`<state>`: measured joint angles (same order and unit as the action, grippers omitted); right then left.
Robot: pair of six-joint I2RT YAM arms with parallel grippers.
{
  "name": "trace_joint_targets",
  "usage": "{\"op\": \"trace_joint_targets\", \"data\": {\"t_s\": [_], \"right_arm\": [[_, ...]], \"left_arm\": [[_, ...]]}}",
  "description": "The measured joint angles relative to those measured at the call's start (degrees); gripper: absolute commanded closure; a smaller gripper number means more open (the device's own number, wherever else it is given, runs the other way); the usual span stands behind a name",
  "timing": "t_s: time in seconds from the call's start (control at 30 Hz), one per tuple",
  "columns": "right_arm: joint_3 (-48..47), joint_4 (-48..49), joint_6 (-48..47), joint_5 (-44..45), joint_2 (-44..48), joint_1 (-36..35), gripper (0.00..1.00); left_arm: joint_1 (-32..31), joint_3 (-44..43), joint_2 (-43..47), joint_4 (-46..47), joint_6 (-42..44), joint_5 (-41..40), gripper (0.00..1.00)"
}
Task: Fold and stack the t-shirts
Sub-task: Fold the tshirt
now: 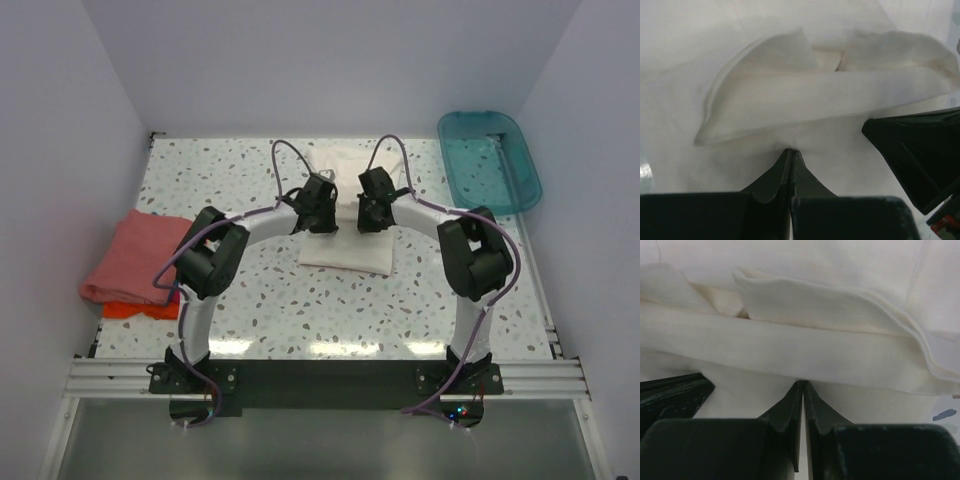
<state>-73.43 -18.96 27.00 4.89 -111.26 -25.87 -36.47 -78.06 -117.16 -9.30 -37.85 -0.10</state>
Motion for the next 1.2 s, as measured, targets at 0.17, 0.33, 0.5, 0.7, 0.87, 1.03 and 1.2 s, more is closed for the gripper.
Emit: {"op": "trace_joint_targets", "data": {"t_s": [0.17, 0.33, 0.5, 0.7, 0.87, 1.03, 1.2], "right_arm": [[-7.2, -1.7, -0.2, 0.1, -3.6, 0.3, 0.89], [-14.4, -3.2, -0.6, 0.2, -7.0, 1.9, 0.89], [-18.7, -3.8, -1.4, 0.1, -10.3, 4.3, 0.82], [-20.3, -4.3, -2.6, 0.4, -12.1, 5.7, 0.70], [-18.7, -3.4, -3.7, 1.2, -11.7, 5.6, 0.63], [-18.6, -3.4, -5.0, 2.6, -11.2, 5.2, 0.61], [-18.1, -3.2, -6.0, 6.5, -9.0, 3.5, 0.60]], "left_arm": [[0.9, -8.4, -5.3, -2.6, 1.7, -0.4, 0.96], [4.0, -13.4, -7.1, -3.7, 2.6, -0.4, 0.91], [7.8, -14.9, -8.5, -3.6, 3.1, -0.3, 0.76], [10.6, -15.5, -10.1, -3.6, 3.0, -0.1, 0.73], [10.6, -13.8, -9.6, -2.1, 3.0, -0.1, 0.68], [10.5, -11.5, -6.8, -1.8, 3.0, -0.4, 0.65], [10.4, -10.5, -2.2, -0.5, 3.0, -0.9, 0.64]]}}
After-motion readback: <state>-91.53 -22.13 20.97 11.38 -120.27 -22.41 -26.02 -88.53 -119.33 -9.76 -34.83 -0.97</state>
